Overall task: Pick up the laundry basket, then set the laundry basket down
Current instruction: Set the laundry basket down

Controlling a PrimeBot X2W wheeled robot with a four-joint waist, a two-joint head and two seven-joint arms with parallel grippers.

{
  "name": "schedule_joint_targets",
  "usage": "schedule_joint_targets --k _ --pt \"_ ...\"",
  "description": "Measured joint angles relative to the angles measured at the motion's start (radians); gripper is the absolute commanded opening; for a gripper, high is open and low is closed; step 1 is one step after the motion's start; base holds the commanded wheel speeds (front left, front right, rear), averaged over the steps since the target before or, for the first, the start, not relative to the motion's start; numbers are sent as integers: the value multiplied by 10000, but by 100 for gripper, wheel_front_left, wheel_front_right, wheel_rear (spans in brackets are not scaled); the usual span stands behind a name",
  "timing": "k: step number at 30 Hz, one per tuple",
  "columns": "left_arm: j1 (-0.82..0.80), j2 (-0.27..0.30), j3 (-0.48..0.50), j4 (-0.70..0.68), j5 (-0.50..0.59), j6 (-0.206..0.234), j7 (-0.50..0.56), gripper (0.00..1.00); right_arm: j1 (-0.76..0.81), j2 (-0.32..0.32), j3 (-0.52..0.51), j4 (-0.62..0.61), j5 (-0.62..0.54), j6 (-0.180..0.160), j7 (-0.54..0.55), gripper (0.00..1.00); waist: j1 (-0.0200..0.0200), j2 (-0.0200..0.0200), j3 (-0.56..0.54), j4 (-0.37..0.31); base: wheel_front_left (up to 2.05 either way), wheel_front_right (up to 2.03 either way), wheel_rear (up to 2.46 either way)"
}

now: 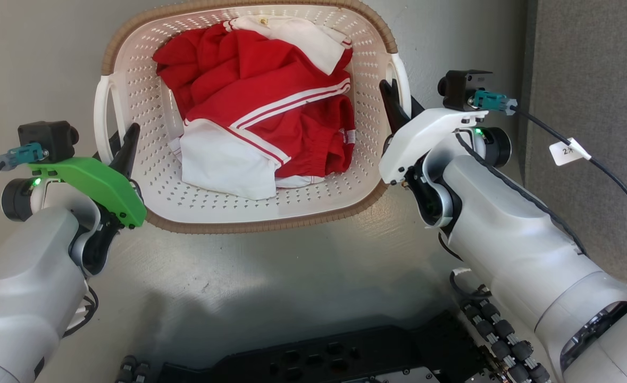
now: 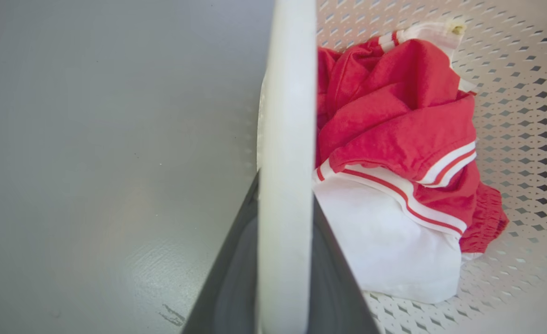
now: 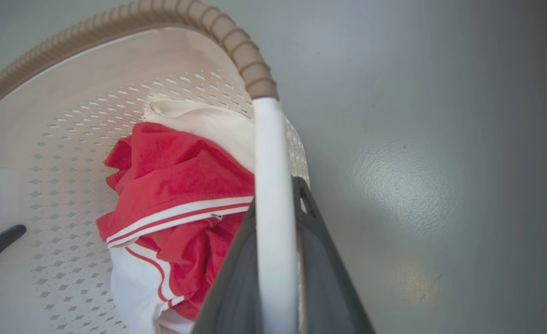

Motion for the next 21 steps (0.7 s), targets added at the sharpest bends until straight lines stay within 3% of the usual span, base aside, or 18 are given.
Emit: schedule_joint_targets --k 6,7,8,9,21 --pt "-49 6 -50 -23 -2 0 2 0 104 38 -165 50 -117 0 0 0 0 0 3 18 0 0 0" --pt "-53 4 -63 -17 -2 0 2 15 114 40 -192 59 -125 0 0 15 -1 0 1 20 0 0 0" --pt "-57 4 -77 -12 -2 0 2 68 121 44 -217 73 -125 0 0 29 -1 0 -2 23 0 0 0" --pt "-59 2 -90 -6 -2 0 2 100 128 44 -242 79 -125 2 0 100 -1 0 -7 25 0 0 0" --pt "-62 54 -190 29 -2 -6 17 100 146 -94 -489 163 -121 10 -15 100 0 0 -135 58 0 0 0"
